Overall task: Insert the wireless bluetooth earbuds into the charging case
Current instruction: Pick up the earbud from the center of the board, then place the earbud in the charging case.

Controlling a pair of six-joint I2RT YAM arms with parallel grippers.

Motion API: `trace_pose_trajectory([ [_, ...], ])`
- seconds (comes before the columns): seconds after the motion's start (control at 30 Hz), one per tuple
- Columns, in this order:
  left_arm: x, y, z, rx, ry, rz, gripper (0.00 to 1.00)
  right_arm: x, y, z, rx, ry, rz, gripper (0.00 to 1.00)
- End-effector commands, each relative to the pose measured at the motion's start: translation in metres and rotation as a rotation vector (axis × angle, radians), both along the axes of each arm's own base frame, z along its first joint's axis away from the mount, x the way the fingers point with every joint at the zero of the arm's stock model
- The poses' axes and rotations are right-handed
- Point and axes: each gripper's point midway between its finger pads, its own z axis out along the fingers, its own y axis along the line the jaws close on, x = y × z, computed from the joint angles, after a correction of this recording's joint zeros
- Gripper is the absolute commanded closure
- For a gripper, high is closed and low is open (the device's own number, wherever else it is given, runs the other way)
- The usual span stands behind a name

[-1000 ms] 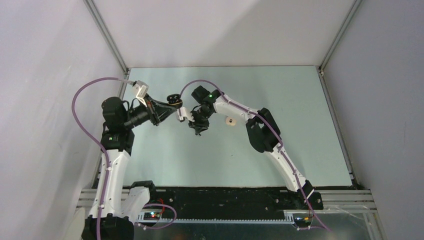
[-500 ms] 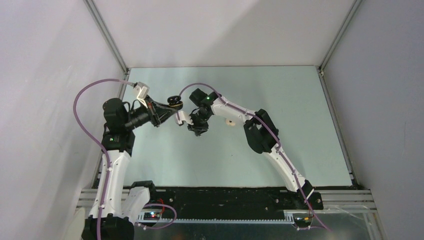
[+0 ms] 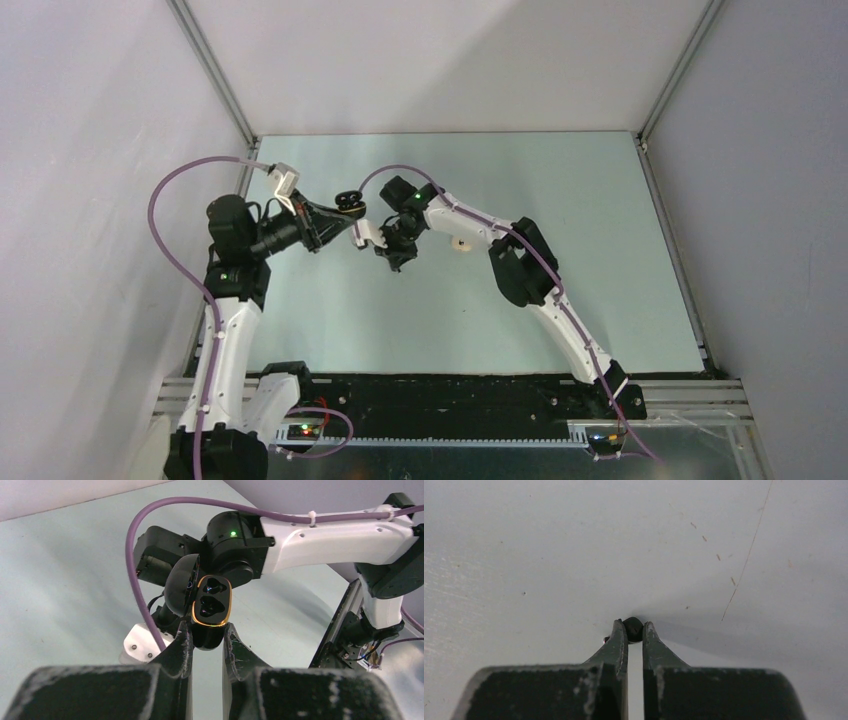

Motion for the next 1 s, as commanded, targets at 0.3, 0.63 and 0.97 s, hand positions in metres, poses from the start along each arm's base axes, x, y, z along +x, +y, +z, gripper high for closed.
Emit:
trace_pose_trajectory([
  [0.3, 0.031, -0.033, 0.002, 0.121, -0.135, -0.146, 1.00, 0.068, -0.105, 0.172, 0.192, -0.383, -0.504, 1.00],
  [0.63, 0.035, -0.101, 0.008, 0.121, -0.266, -0.364, 1.00, 0.023, -0.184, 0.322, 0.433, -0.625, -0.752, 1.00],
  [0.97, 0.028, -0.135, 0.017, 0.078, -0.381, -0.274, 1.00, -0.015, -0.158, 0.349, 0.479, -0.713, -0.821, 1.00],
])
